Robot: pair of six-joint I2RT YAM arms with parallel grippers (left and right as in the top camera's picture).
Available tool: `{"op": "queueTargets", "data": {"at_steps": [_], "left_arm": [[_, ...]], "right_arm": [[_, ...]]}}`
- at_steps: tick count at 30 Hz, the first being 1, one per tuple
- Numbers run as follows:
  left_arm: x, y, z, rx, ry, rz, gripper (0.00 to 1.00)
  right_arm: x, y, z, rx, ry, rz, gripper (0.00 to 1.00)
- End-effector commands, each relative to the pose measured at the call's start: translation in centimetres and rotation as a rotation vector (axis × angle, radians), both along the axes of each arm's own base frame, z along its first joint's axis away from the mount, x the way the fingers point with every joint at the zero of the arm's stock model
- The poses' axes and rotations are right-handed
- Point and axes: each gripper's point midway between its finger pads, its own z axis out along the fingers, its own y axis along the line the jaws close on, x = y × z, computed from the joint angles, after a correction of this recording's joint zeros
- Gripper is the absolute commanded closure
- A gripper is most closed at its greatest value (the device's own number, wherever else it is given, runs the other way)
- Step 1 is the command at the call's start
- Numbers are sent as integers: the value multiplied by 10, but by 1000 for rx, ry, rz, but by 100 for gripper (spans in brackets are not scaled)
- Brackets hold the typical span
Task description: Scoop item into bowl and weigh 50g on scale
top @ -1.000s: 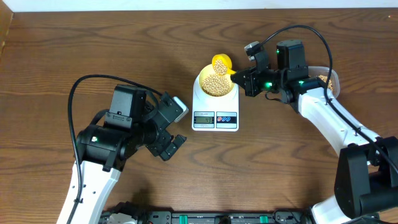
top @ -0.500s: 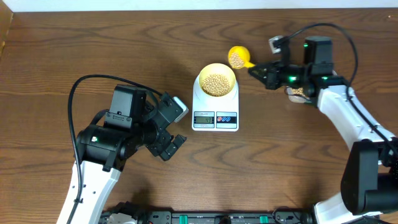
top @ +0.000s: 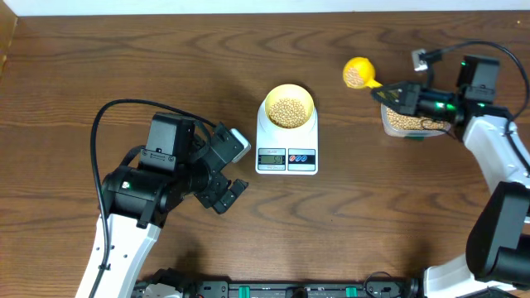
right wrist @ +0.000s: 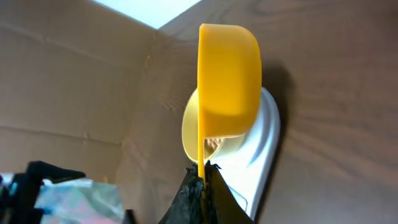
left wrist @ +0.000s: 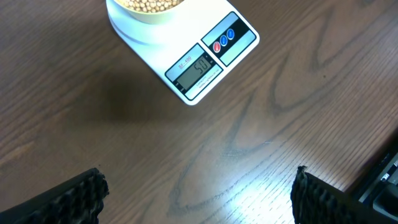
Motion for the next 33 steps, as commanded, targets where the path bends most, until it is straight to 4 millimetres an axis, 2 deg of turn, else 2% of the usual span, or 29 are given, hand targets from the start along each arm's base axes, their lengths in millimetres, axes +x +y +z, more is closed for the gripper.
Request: {"op": "queueTargets", "data": {"at_steps": [1,9,14,20,28,33], "left_arm": [[1,-1,4,-7,-13,-8,3],[1,-1,4,-7,-13,-8,3],[1,-1,4,-7,-13,-8,3],[1,-1,4,-7,-13,-8,3],[1,-1,4,-7,-13,-8,3],[1,-1,4,-7,-13,-8,3]], "right_arm": [[-8,-20,2,21,11,-21,99],[-32,-65,-15,5,89,-98,99],[-36,-92,-17,-2,88,-162,98],[-36,-99,-18,-7,92,-181,99],[-37,-111,-56,-272,161,-214,98],[-37,-117,-60,-392,156,-226,98]]}}
